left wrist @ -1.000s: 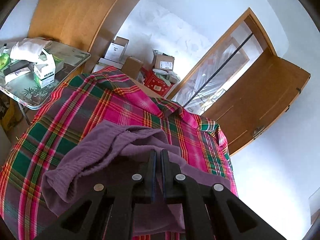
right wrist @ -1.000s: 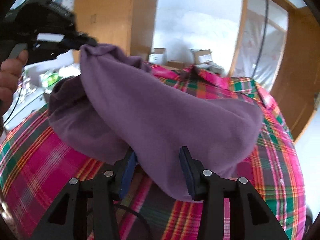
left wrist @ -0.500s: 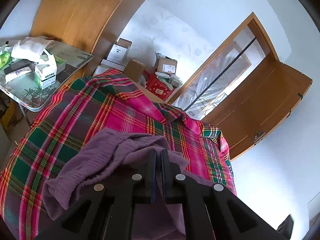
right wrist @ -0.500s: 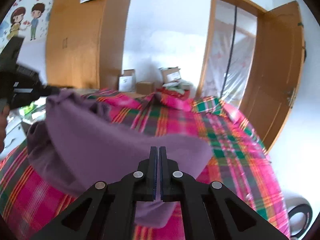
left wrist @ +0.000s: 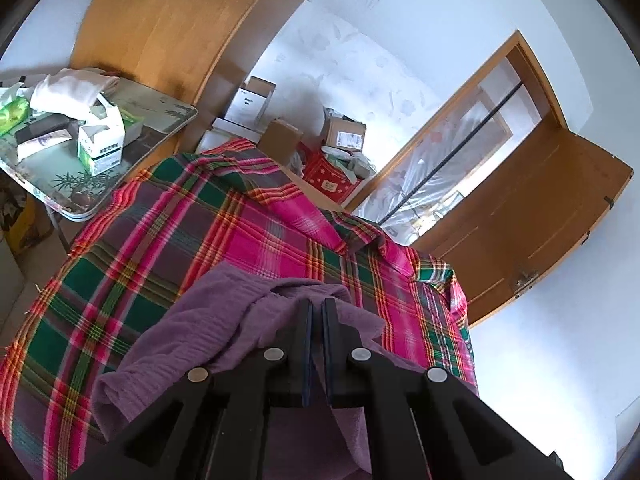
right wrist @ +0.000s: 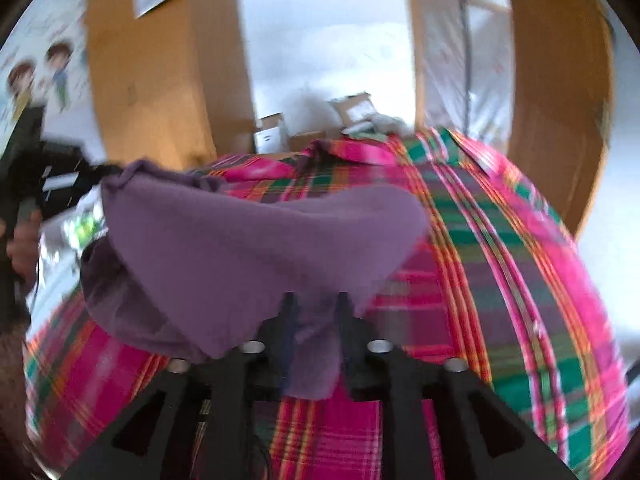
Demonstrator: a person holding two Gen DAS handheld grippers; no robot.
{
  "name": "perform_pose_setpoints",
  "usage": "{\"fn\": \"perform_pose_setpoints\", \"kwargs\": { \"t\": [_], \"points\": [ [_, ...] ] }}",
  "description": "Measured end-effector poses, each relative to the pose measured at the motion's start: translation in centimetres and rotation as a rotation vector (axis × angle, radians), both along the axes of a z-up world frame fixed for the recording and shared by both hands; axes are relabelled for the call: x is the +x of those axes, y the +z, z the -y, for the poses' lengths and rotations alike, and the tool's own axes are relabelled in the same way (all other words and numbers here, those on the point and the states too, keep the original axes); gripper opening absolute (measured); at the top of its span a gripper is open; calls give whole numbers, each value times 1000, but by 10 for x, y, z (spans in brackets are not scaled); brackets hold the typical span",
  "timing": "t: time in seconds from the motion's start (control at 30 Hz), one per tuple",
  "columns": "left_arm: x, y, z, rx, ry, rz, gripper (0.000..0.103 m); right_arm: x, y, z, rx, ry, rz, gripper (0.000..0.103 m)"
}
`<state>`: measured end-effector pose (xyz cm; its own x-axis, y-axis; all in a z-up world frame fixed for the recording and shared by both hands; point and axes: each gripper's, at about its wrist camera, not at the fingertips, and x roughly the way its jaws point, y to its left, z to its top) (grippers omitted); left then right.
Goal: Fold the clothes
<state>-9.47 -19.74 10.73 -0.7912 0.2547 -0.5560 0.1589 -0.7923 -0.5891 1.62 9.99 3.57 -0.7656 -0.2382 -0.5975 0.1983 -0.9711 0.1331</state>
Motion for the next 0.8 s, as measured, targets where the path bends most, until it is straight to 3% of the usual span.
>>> {"fn": "perform_pose_setpoints", "kwargs": {
  "t": [0.1, 0.33, 0.53, 0.57, 0.63, 0.7, 0.8],
  "points": [
    [1, -2, 5, -4, 15, 5, 5, -9, -13, -14, -107, -14, 66, 48],
    [5, -9, 20, -5, 52, 30, 5, -36, -43, -34, -349, 16, 208, 50],
    [4, -19, 30, -13, 85, 59, 5, -53, -43, -22, -399, 74, 229, 49],
    [4, -20, 32, -10, 90, 64, 5, -55, -43, -20, -404, 83, 232, 47],
    [4, -24, 36, -5, 100, 74, 5, -60, -42, -16, -415, 101, 237, 28],
    [3, -27, 37, -10, 102, 82, 5, -65, -41, -12, -427, 114, 244, 15],
    [3, -30, 38, -16, 109, 92, 5, -63, -29, -4, -392, 118, 198, 10]
  ]
}}
